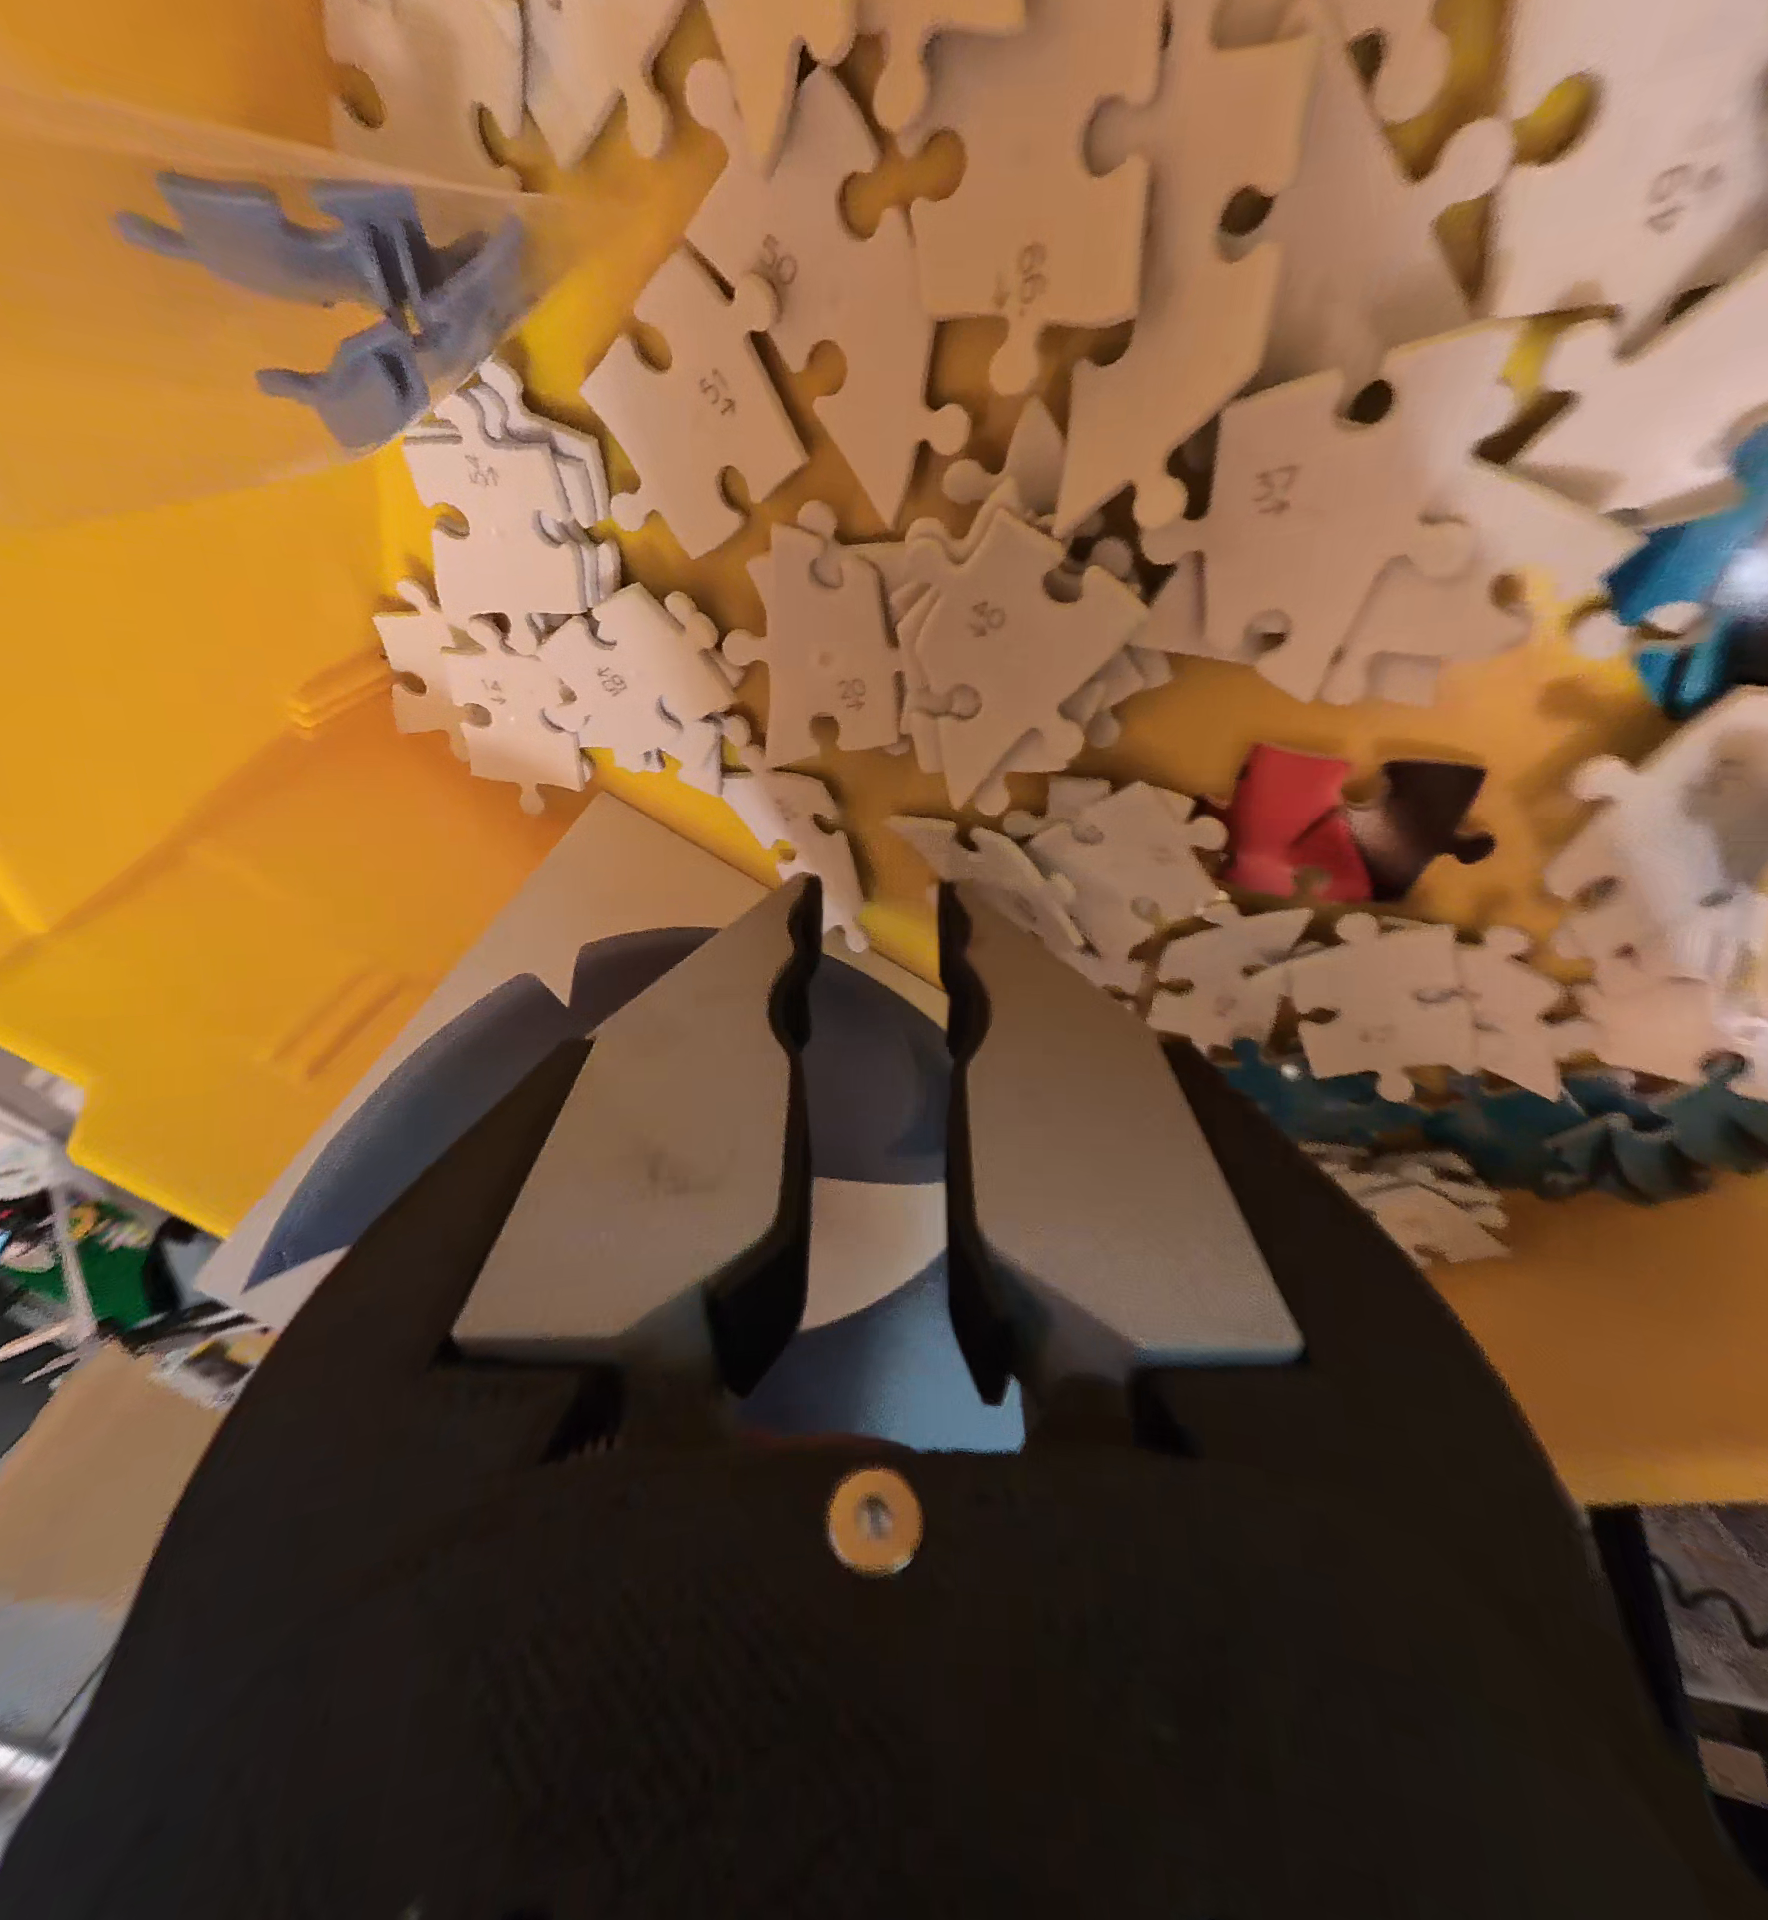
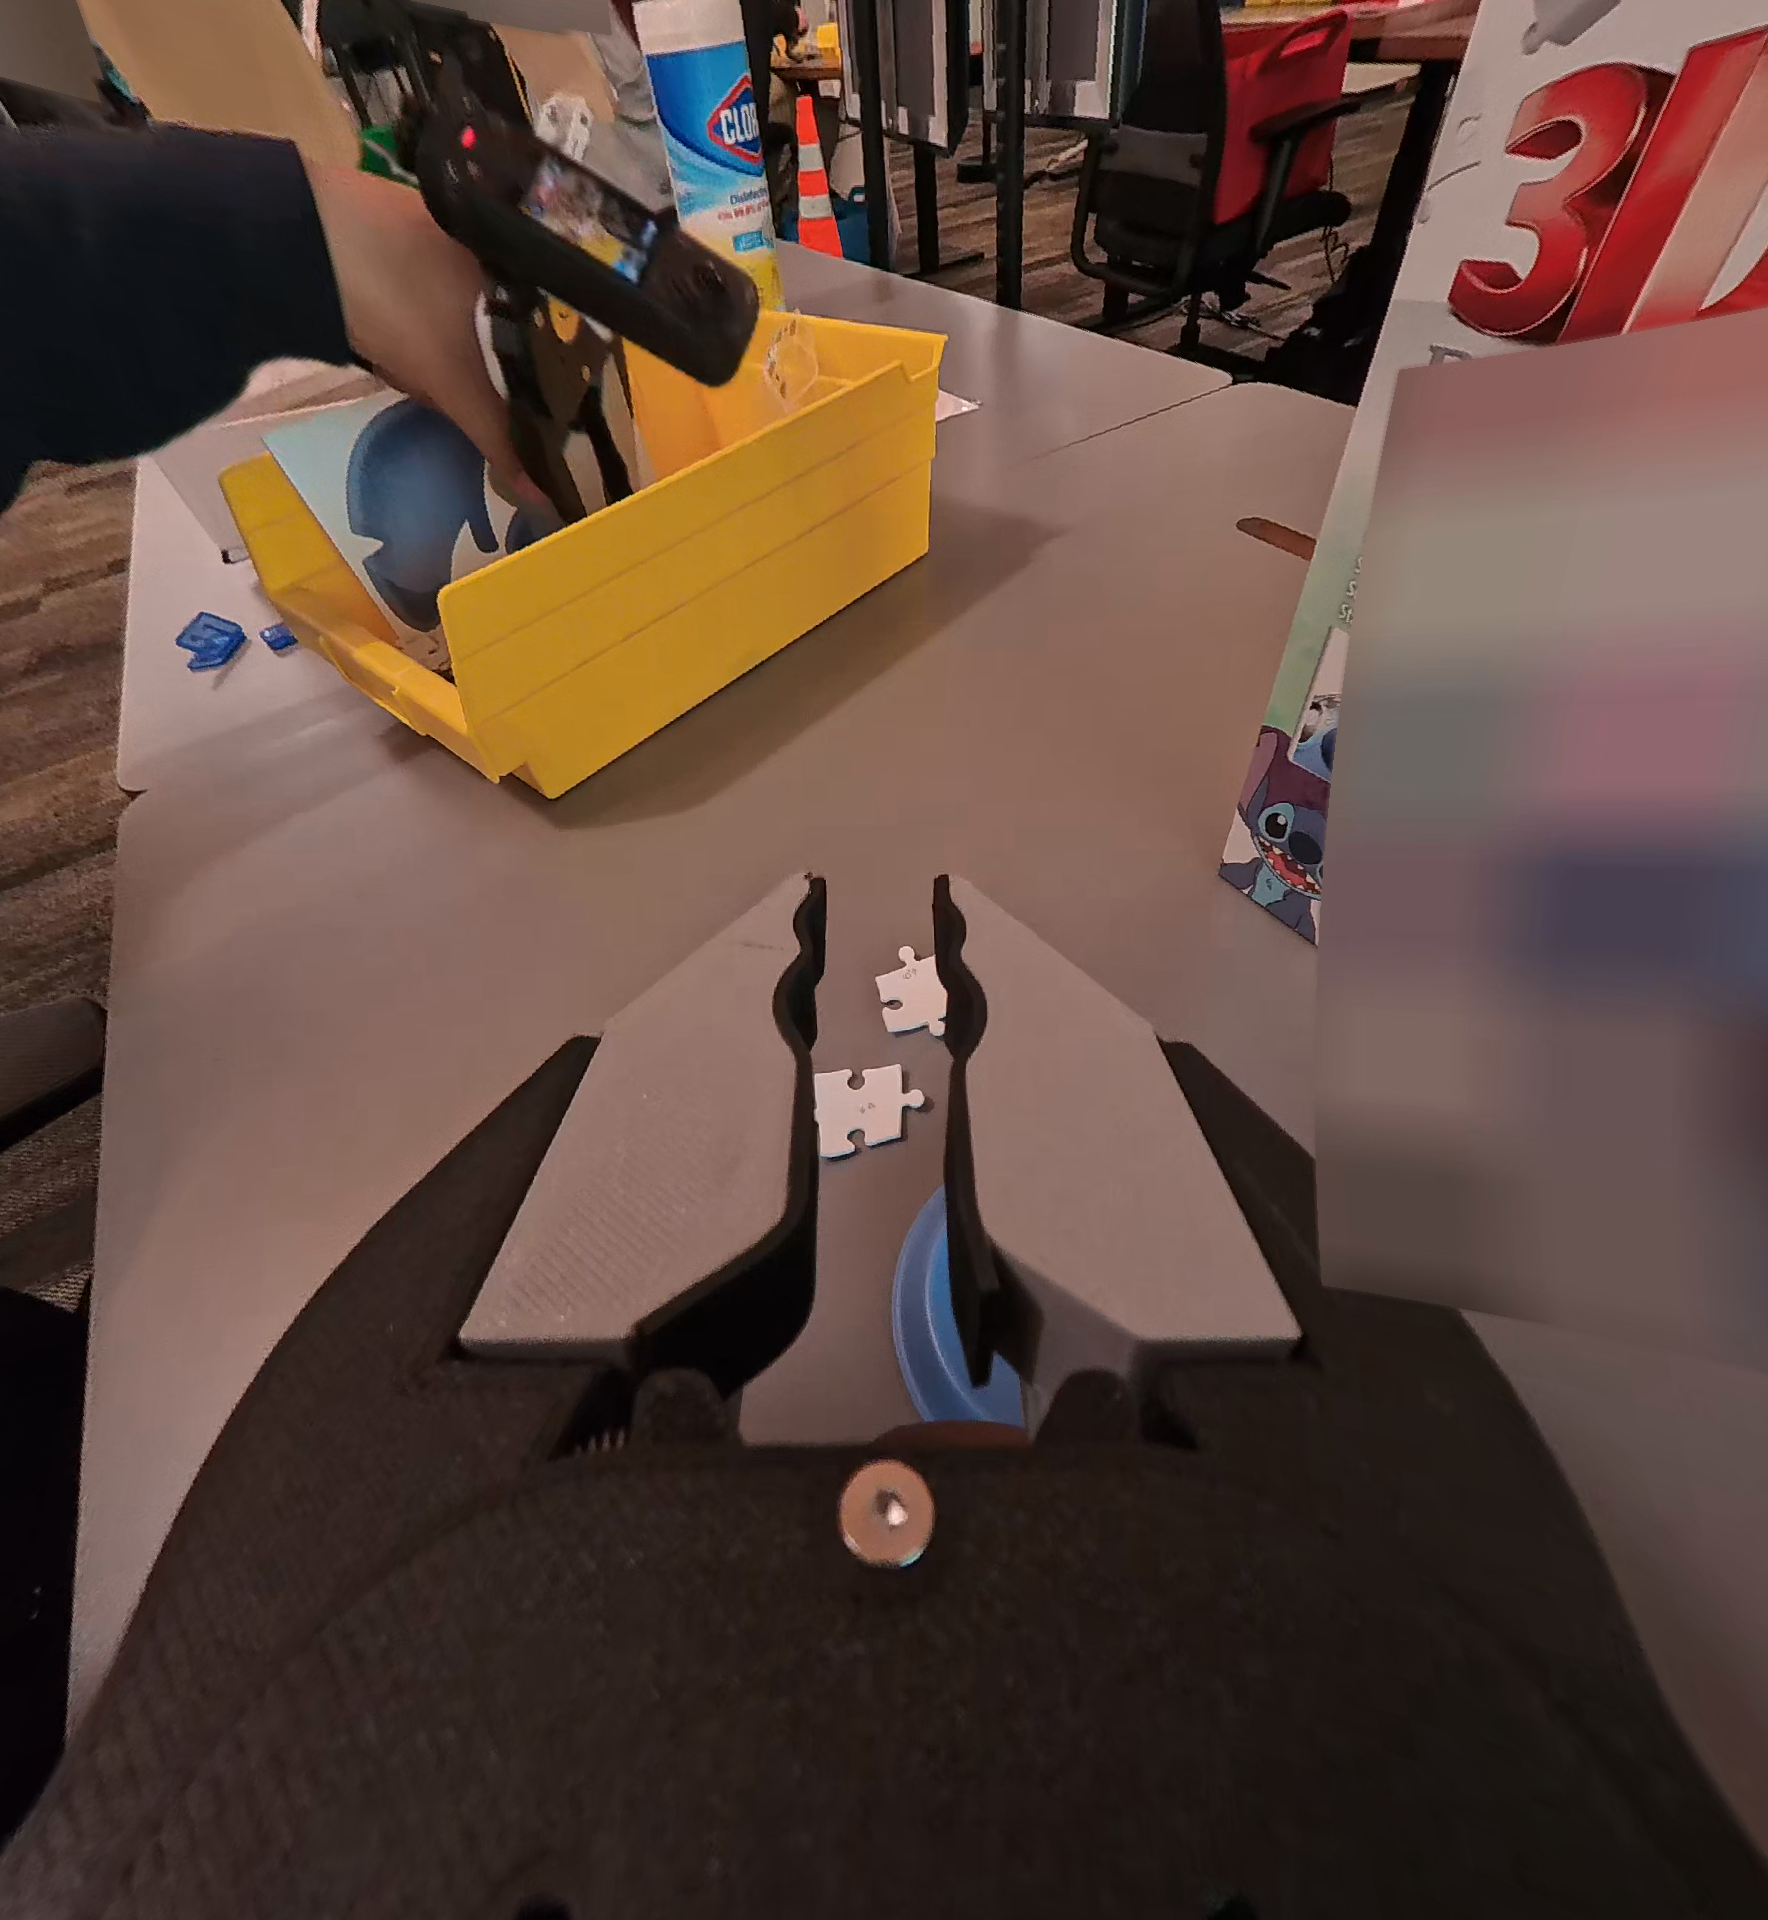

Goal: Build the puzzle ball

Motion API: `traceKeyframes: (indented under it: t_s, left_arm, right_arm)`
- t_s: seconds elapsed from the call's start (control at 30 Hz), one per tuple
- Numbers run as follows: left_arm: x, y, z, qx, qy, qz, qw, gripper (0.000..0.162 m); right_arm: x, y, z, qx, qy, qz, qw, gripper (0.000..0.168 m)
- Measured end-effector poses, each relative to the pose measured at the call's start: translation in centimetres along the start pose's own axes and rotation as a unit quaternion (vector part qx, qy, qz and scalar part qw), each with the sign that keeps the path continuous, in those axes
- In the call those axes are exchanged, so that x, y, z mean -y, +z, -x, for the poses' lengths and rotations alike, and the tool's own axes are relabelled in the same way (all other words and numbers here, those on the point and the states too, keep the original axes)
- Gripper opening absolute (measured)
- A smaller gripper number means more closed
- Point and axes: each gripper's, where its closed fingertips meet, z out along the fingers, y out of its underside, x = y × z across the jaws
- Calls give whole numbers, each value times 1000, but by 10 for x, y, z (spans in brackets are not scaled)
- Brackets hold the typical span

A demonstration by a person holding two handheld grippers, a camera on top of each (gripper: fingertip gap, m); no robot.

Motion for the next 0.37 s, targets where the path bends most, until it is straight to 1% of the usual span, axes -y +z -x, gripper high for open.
traceKeyframes:
  t_s: [0.03, 0.1, 0.17, 0.27, 0.33, 0.37]
  left_arm:
    - [0, -4, -1, -7, -3, -9, 1000, 22]
    - [-2, -15, 3, -4, -6, -23, 1000, 28]
    - [-2, -30, 6, -3, -9, -50, 999, 29]
    - [12, -50, -10, -49, 1, -109, 993, 28]
    - [26, -56, -28, -87, 19, -139, 986, 24]
    - [32, -55, -34, -91, 26, -143, 985, 24]
  right_arm:
    - [-1, 0, 0, -1, 0, 2, 1000, 17]
    - [-2, 1, -1, -2, 1, 4, 1000, 17]
    - [-3, 2, -3, -3, 4, 5, 1000, 17]
    - [-5, 3, -4, -3, 6, 8, 1000, 17]
    - [-6, 4, -4, -4, 6, 11, 1000, 17]
    - [-7, 5, -4, -4, 5, 13, 1000, 17]
